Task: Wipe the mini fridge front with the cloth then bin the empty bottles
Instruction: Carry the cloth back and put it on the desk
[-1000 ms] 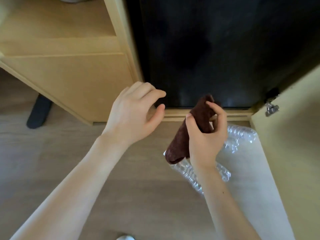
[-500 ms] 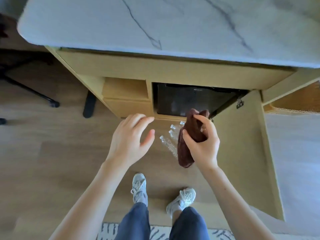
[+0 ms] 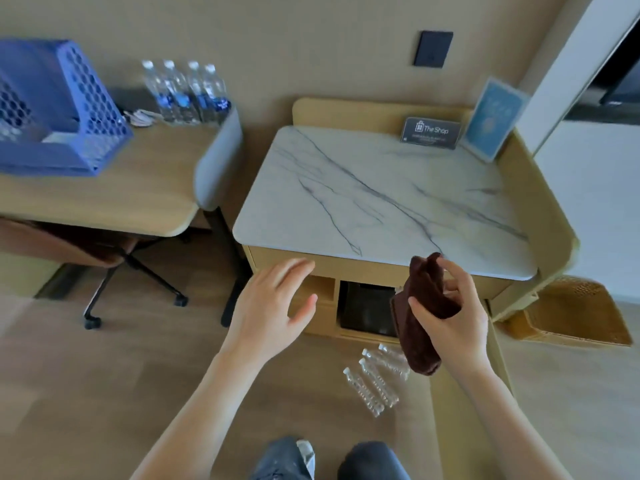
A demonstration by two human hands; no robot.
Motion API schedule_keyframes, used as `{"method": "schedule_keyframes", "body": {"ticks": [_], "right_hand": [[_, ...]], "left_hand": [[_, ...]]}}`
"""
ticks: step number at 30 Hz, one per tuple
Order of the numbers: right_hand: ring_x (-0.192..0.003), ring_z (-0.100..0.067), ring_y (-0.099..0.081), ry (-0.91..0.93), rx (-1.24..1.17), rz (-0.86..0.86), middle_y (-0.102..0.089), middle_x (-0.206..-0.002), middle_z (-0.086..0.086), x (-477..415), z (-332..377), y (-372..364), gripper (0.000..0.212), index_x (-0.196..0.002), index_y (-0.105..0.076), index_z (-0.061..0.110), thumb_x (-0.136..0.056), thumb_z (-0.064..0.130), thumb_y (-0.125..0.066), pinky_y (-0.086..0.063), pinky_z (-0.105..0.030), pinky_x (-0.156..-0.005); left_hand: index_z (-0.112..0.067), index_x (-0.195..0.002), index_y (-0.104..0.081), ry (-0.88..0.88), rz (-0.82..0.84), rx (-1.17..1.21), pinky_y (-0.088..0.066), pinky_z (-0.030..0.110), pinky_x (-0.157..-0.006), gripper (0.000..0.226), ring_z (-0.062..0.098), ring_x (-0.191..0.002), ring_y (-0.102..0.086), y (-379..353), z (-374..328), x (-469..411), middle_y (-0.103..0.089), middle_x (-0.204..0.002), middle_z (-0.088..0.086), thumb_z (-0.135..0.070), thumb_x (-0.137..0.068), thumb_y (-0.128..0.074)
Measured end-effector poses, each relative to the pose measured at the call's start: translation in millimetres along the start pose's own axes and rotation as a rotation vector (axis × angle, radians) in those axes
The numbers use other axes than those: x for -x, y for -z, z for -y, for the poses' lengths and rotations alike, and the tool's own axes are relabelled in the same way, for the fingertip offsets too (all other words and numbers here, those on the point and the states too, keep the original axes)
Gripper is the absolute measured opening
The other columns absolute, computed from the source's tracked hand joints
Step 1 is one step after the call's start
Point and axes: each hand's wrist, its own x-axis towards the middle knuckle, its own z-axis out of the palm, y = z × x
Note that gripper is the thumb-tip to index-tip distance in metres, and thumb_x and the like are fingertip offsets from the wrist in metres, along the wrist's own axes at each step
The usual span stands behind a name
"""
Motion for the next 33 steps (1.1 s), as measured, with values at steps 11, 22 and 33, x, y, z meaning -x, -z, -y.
{"method": "schedule_keyframes", "body": {"ticks": [11,22,33], "right_hand": [[-0.097,-0.005,-0.059,-0.023,0.040,0.245,-0.063,-0.109,0.016,40.7,-29.4,-0.4,0.064,-0.118,-0.057,0.050,-0.075,0.013,-0.086,-0.049,-0.023,-0.083],[-0.105,0.004,-0.057,0.094,0.034,0.596,-0.062,-0.114,0.011,33.9,-15.1,-24.3,0.060,-0.125,-0.061,0.032,-0.077,0.008,-0.086,-0.045,-0.009,-0.083],[-0.105,-0.002,-0.058,0.297,-0.026,0.809,-0.062,-0.114,0.012,66.0,49.4,-153.3,0.057,-0.121,-0.059,0.038,-0.078,0.013,-0.086,-0.048,-0.017,-0.085]], "left_hand": [[-0.018,-0.138,-0.056,0.265,0.109,-0.100,-0.039,0.025,-0.105,0.050,0.015,-0.129,-0.054,-20.5,-21.1,105.5,-0.059,-0.137,-0.004,-0.032,-0.091,-0.065],[-0.016,-0.137,-0.057,0.676,-0.025,-0.203,-0.036,0.029,-0.106,0.054,0.015,-0.130,-0.051,9.8,-47.1,172.4,-0.060,-0.138,-0.003,-0.044,-0.094,-0.042],[-0.012,-0.132,-0.061,0.976,-0.184,-0.294,-0.051,0.044,-0.098,0.053,0.026,-0.122,-0.058,85.6,-3.1,267.2,-0.063,-0.130,0.000,-0.041,-0.090,-0.045]]}}
